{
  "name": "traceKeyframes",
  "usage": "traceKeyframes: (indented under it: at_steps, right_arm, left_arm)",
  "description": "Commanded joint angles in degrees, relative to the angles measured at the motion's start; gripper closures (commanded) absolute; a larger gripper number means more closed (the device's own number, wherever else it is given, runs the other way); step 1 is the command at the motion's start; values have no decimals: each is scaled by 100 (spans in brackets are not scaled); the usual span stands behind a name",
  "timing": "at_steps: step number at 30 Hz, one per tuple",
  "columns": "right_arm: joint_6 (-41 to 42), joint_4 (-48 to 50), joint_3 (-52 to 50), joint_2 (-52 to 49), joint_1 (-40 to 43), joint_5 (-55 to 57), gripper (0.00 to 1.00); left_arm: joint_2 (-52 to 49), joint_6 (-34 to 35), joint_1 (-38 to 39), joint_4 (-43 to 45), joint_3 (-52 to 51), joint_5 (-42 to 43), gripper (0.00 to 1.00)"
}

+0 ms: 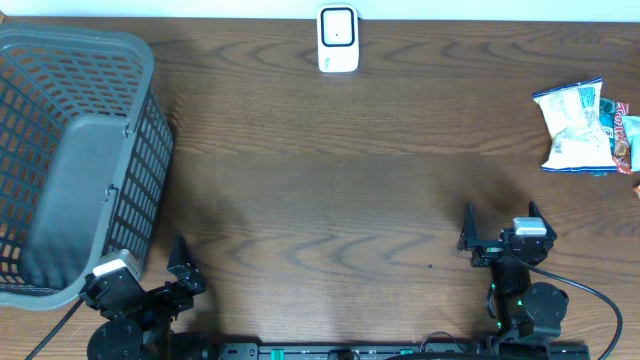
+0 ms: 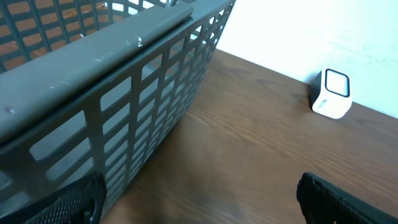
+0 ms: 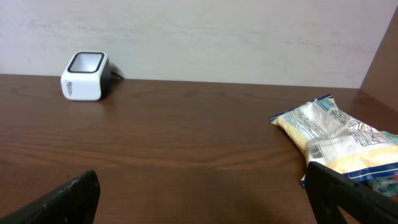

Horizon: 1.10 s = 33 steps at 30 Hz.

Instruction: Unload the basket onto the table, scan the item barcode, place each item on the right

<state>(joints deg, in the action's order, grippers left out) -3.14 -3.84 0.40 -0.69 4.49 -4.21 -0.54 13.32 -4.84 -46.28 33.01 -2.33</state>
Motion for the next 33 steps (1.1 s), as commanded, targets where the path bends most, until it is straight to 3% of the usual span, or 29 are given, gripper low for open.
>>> traceKeyframes:
  at_steps: [1,27,33]
  right_arm:
    - [92,-24,-9,37,24,22,1]
    - [92,-24,-9,37,24,22,1]
    - [92,-24,-9,37,24,22,1]
  left_arm:
    - [35,-11,-28,0,7,-70,2]
    - [37,57,22,-31,-2,-284,2]
    - [37,284,111,1674,-761,-337,2]
